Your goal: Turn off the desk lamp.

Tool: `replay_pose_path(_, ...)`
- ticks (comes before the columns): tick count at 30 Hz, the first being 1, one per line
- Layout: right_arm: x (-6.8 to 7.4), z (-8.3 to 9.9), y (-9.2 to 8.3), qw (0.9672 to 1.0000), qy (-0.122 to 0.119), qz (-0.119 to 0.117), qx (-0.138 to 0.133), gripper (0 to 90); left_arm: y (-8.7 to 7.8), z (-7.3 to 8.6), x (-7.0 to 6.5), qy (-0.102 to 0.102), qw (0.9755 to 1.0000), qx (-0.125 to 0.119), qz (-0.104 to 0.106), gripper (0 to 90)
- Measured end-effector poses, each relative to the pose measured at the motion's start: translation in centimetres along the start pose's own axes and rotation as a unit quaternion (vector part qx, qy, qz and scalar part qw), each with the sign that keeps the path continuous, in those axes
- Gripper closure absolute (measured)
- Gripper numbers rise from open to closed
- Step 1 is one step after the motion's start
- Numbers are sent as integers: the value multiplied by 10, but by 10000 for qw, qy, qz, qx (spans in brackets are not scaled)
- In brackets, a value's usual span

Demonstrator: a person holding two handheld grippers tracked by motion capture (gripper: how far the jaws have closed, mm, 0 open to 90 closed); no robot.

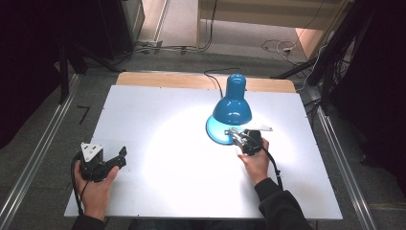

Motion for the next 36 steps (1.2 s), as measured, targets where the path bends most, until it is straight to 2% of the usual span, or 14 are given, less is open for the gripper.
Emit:
replay_pose_path(1,2,0,2,10000,-12,-15,-22,875,0,0,0,-4,10000,-5,2,200)
replay_pose_path(4,2,1,6,10000,-21,-20,-25,878,0,0,1,-8,10000,-1,-5,202)
replay_pose_path(5,3,1,8,10000,67,-39,-32,879,0,0,1,0,10000,-2,-5,202)
replay_pose_path(6,2,2,9,10000,2,-37,-12,878,0,0,1,0,10000,-2,-5,203)
replay_pose_path(12,3,3,12,10000,43,-26,-7,879,0,0,1,2,10000,14,8,206)
replay_pose_path(23,3,4,13,10000,-80,28,-14,880,0,1,0,2,10000,23,10,207)
replay_pose_path(36,2,3,14,10000,-49,22,-77,881,0,1,0,-6,10000,25,9,210)
Point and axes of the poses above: each handheld gripper's, and its own axes: y roughly forward along the jaws, z roughly out of its underside, x roughly to its left, the point moved 5 cm from there along y, roughly forward along the jaws, and after that the axes turned 14 degrees about -y, right-handed, at the moved point
